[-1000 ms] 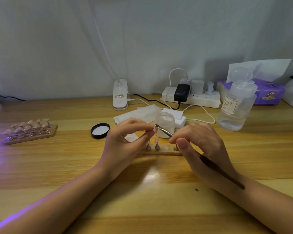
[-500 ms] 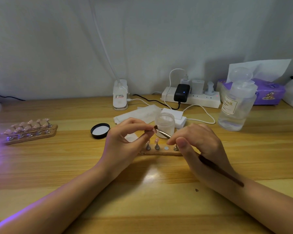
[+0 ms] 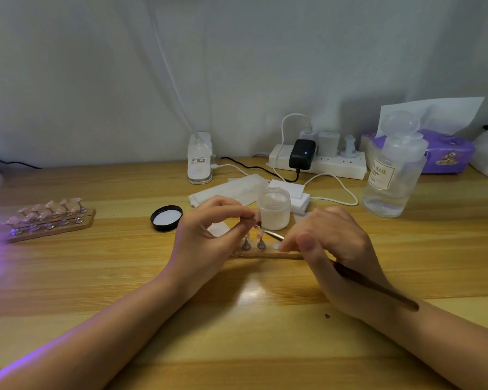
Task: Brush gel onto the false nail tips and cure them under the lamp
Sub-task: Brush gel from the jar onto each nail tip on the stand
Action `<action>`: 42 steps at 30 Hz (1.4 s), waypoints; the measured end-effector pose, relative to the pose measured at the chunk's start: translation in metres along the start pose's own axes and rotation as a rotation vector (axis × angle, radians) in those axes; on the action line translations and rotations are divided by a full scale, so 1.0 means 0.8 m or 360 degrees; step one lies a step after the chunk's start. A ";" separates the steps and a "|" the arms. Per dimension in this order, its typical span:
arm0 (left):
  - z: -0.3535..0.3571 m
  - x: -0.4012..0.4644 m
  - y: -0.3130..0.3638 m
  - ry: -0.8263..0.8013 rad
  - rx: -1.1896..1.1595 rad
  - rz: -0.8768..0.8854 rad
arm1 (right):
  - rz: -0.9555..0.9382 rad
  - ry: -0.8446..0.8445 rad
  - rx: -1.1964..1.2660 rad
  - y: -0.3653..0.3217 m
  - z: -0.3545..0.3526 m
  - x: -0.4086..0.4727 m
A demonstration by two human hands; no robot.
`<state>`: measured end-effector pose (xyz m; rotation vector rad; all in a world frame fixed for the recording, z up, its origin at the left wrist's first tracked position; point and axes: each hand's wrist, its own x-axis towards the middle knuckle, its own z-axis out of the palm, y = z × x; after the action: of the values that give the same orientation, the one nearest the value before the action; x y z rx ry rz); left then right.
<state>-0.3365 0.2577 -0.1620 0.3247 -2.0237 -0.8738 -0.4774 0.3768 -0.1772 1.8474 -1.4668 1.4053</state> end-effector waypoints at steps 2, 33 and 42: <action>0.000 0.000 0.000 -0.0004 0.0003 -0.0001 | 0.0002 0.0023 0.0045 0.000 -0.001 -0.001; 0.001 0.000 -0.001 0.0003 -0.0026 0.0007 | 0.0170 0.0015 0.0003 -0.003 0.000 0.002; 0.001 0.000 0.000 0.0003 -0.0047 -0.0026 | 0.0100 0.0022 0.0065 -0.006 -0.003 0.002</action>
<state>-0.3371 0.2579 -0.1627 0.3261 -2.0073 -0.9124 -0.4740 0.3797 -0.1738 1.8269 -1.5123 1.4851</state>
